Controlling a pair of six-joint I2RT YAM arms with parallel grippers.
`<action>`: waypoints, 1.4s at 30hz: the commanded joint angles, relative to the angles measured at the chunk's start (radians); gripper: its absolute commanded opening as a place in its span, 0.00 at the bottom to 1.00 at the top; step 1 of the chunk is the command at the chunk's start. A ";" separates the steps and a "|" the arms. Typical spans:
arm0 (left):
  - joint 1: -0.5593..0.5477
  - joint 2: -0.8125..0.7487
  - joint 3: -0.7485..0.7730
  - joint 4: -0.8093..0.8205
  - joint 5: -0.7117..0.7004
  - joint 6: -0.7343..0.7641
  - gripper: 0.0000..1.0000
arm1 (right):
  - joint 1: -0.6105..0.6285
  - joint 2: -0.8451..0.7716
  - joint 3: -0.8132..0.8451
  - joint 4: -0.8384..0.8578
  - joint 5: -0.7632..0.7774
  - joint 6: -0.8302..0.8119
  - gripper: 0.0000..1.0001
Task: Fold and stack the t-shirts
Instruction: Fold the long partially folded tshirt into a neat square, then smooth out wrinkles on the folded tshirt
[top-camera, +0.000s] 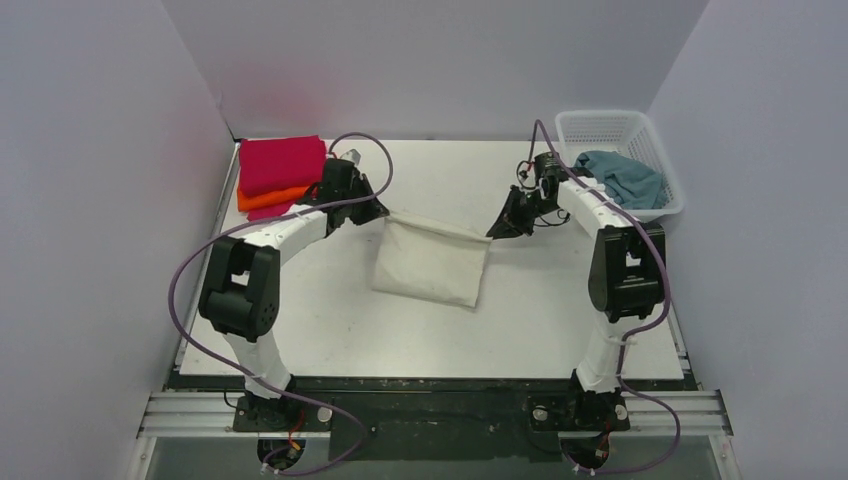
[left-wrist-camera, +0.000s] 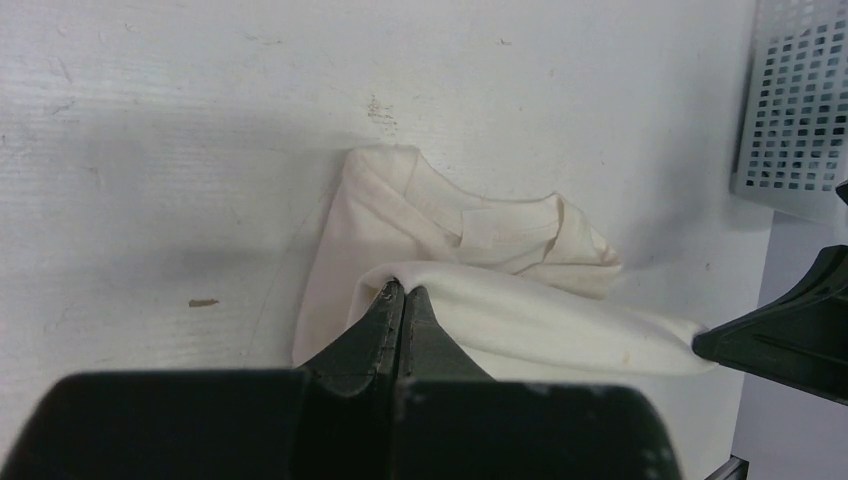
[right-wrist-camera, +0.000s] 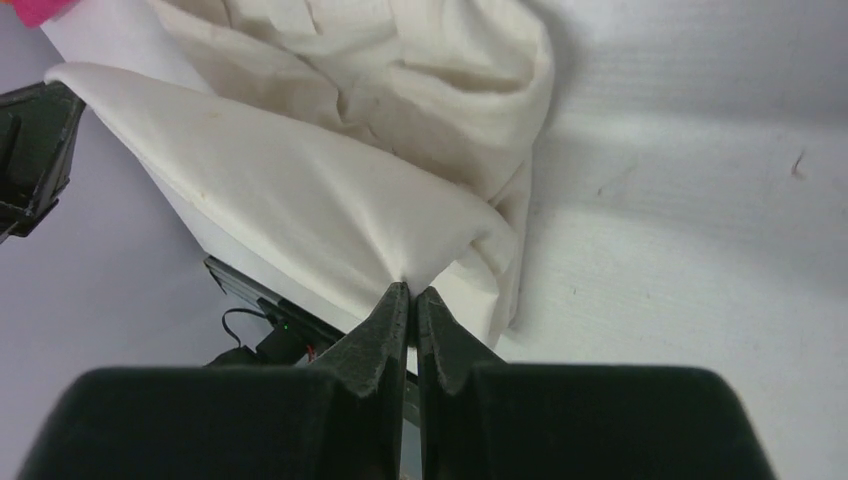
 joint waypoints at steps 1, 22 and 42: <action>0.032 0.072 0.111 0.005 -0.025 0.026 0.00 | -0.023 0.076 0.099 0.026 0.045 -0.006 0.02; -0.038 -0.040 0.093 0.008 0.149 0.065 0.87 | 0.129 -0.177 -0.083 0.216 0.168 0.114 0.87; -0.038 0.319 0.232 -0.120 0.006 0.099 0.91 | 0.303 -0.101 -0.464 0.473 0.114 0.261 0.84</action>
